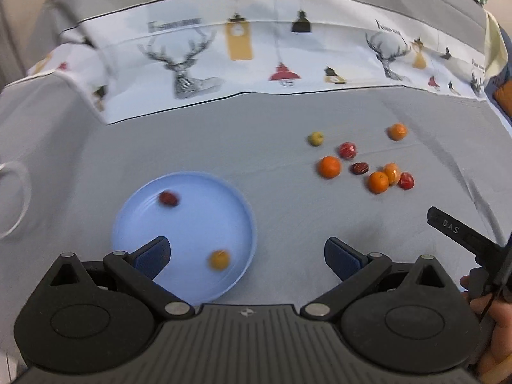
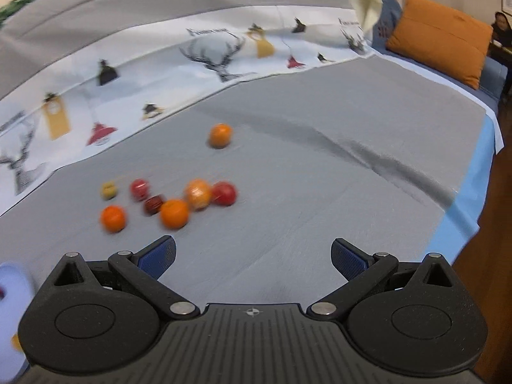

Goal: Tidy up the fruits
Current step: 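Grasp a mandarin orange with the left tool while the right tool grasps another orange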

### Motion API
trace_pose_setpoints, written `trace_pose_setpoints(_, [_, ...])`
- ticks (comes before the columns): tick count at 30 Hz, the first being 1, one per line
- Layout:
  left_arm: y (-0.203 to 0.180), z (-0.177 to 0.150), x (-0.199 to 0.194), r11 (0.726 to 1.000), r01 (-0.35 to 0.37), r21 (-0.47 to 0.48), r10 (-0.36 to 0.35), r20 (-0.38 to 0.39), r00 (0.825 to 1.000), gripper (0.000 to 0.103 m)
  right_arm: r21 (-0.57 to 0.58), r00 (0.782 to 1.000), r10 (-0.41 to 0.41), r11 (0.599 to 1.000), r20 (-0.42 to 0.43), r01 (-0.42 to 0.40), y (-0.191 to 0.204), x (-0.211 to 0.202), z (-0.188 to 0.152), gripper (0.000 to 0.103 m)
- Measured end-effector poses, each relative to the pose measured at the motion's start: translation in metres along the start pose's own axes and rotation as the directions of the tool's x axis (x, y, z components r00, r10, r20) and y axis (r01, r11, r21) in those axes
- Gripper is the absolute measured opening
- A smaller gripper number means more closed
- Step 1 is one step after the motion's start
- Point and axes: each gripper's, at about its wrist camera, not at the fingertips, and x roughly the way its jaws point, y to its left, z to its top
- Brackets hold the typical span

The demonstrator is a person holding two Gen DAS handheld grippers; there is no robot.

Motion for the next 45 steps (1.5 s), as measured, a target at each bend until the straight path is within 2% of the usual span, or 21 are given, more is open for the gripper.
trace_pose_setpoints(4, [-0.030,0.024,0.038,0.999,0.033,0.023,-0.033,-0.008,0.999,0.103,0.018,0.996,0.000,1.000,-0.092,0.001,-0.006,0.043,0.015,0.102])
trace_pose_setpoints(10, [-0.060,0.047,0.093,0.998,0.023,0.059,-0.021,-0.045,0.999,0.103,-0.001,0.990,-0.026,1.000,-0.136,0.026,0.003,0.084,0.025,0.102])
trace_pose_setpoints(12, [-0.065,0.051,0.103,0.997,0.020,0.080,-0.016,-0.046,0.999,0.103,-0.002,0.991,-0.050,0.999,-0.122,0.050,0.008,0.087,0.024,0.102])
trace_pose_setpoints(14, [-0.069,0.055,0.112,0.995,0.011,0.099,-0.007,-0.040,0.999,0.103,-0.005,0.995,-0.065,0.998,-0.071,0.065,0.014,0.082,0.019,0.102])
trace_pose_setpoints(18, [-0.070,0.063,0.133,0.993,0.001,0.119,0.004,-0.044,0.999,0.103,-0.087,1.000,-0.005,0.996,-0.021,0.003,0.035,0.077,0.002,0.102])
trace_pose_setpoints(21, [-0.074,0.067,0.155,0.982,0.075,0.172,-0.061,-0.082,0.995,0.103,-0.177,0.998,0.066,0.982,-0.021,-0.069,0.054,0.083,-0.008,0.102])
trace_pose_setpoints(25, [-0.083,0.068,0.183,0.972,0.094,0.213,-0.076,-0.091,0.993,0.103,-0.211,0.992,0.125,0.969,-0.021,-0.127,0.071,0.091,-0.011,0.100])
trace_pose_setpoints(28, [-0.088,0.072,0.206,0.969,0.105,0.223,-0.082,-0.107,0.991,0.102,-0.212,0.994,0.105,0.971,-0.031,-0.109,0.075,0.098,-0.013,0.097])
trace_pose_setpoints(32, [-0.092,0.083,0.237,0.974,0.090,0.207,-0.060,-0.145,0.988,0.102,-0.249,0.998,0.058,0.967,0.035,-0.048,0.091,0.108,-0.014,0.097])
trace_pose_setpoints(34, [-0.092,0.087,0.245,0.973,0.125,0.194,-0.094,-0.160,0.983,0.103,-0.253,0.997,0.056,0.967,0.057,-0.040,0.094,0.110,-0.015,0.097])
trace_pose_setpoints(39, [-0.101,0.095,0.255,0.961,0.132,0.243,-0.085,-0.197,0.977,0.103,-0.204,0.996,0.057,0.978,0.065,-0.043,0.094,0.114,-0.016,0.097])
trace_pose_setpoints(42, [-0.104,0.100,0.247,0.951,0.164,0.263,-0.124,-0.160,0.979,0.102,-0.205,0.995,0.065,0.978,0.073,-0.049,0.094,0.113,-0.018,0.094])
trace_pose_setpoints(43, [-0.106,0.100,0.244,0.947,0.175,0.269,-0.138,-0.149,0.979,0.099,-0.213,0.994,0.073,0.976,0.081,-0.055,0.095,0.112,-0.018,0.088])
trace_pose_setpoints(44, [-0.108,0.100,0.242,0.942,0.186,0.278,-0.151,-0.142,0.978,0.081,-0.222,0.992,0.089,0.973,0.093,-0.067,0.097,0.112,-0.020,0.082])
trace_pose_setpoints(45, [-0.109,0.099,0.241,0.935,0.198,0.293,-0.161,-0.146,0.976,0.063,-0.241,0.989,0.105,0.967,0.103,-0.078,0.099,0.111,-0.020,0.062])
